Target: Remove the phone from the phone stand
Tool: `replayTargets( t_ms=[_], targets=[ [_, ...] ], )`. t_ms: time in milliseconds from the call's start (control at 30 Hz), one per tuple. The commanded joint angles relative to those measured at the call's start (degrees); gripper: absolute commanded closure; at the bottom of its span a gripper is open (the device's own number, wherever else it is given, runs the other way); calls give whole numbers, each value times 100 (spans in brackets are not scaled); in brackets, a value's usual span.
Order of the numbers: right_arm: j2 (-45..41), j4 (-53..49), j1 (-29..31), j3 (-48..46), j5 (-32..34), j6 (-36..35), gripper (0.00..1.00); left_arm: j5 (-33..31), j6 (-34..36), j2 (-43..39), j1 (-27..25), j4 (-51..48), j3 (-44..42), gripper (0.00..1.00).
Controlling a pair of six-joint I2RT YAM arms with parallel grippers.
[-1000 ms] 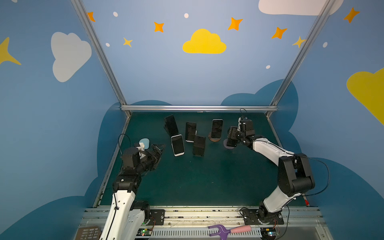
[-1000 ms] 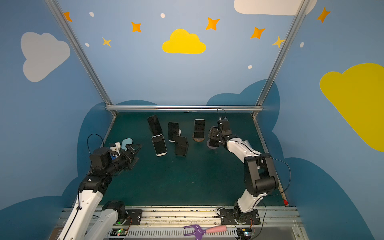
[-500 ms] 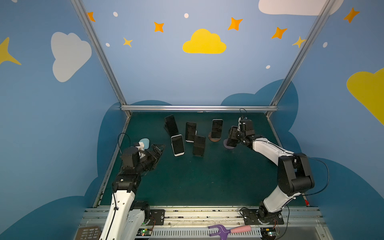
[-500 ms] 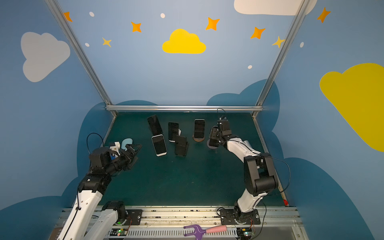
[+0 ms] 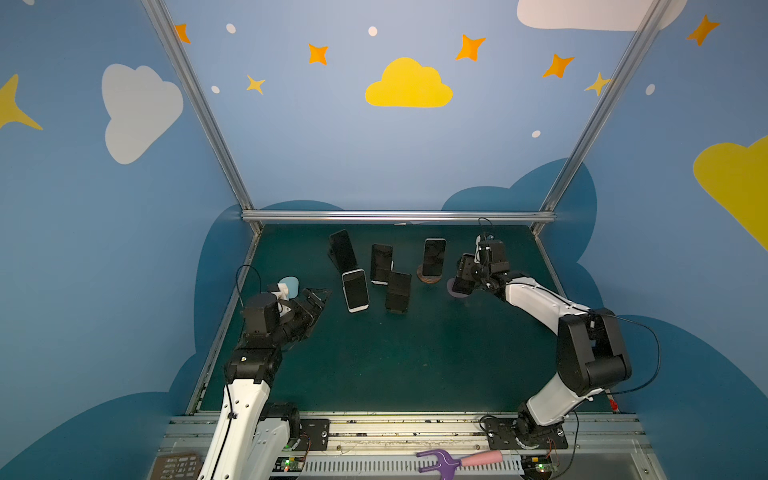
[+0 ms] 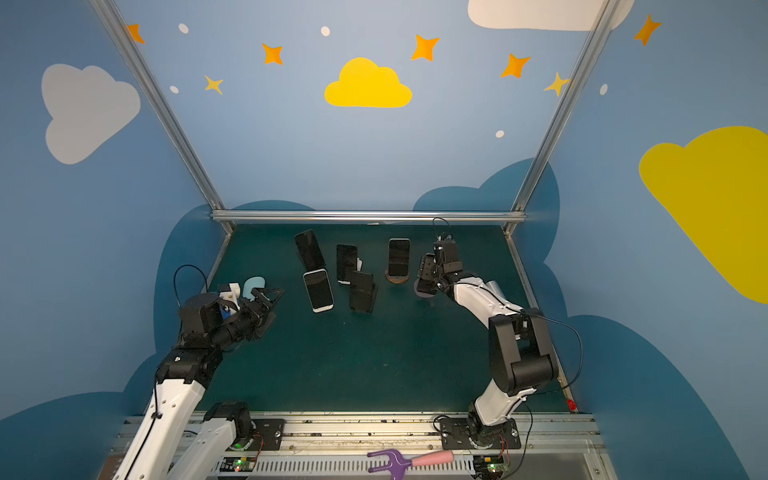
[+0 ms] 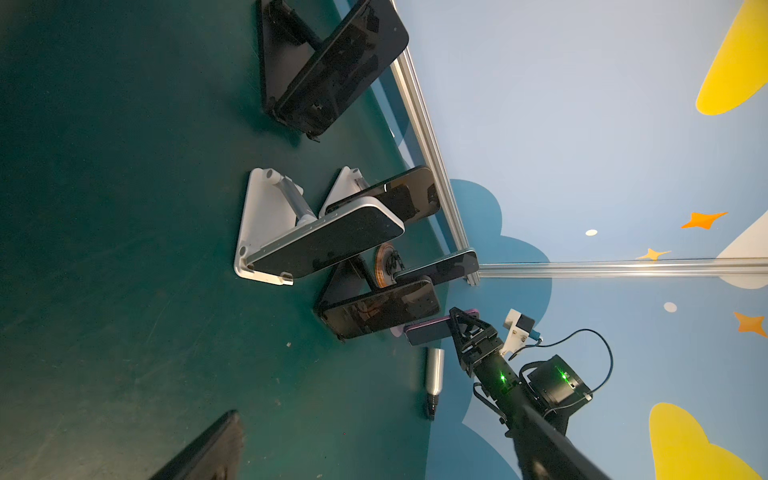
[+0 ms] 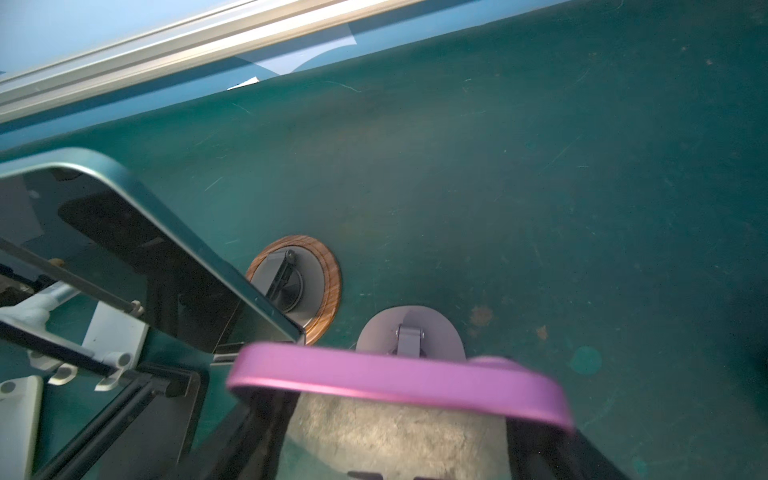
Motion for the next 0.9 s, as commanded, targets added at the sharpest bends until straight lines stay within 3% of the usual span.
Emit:
replayTargets(
  t_ms=[0, 867],
  targets=[
    [-328, -34, 42, -50, 97, -97, 34, 2, 101, 25, -9, 22, 180, 0],
    [-885, -264, 89, -98, 98, -294, 39, 174, -150, 98, -159, 527, 60, 0]
  ],
)
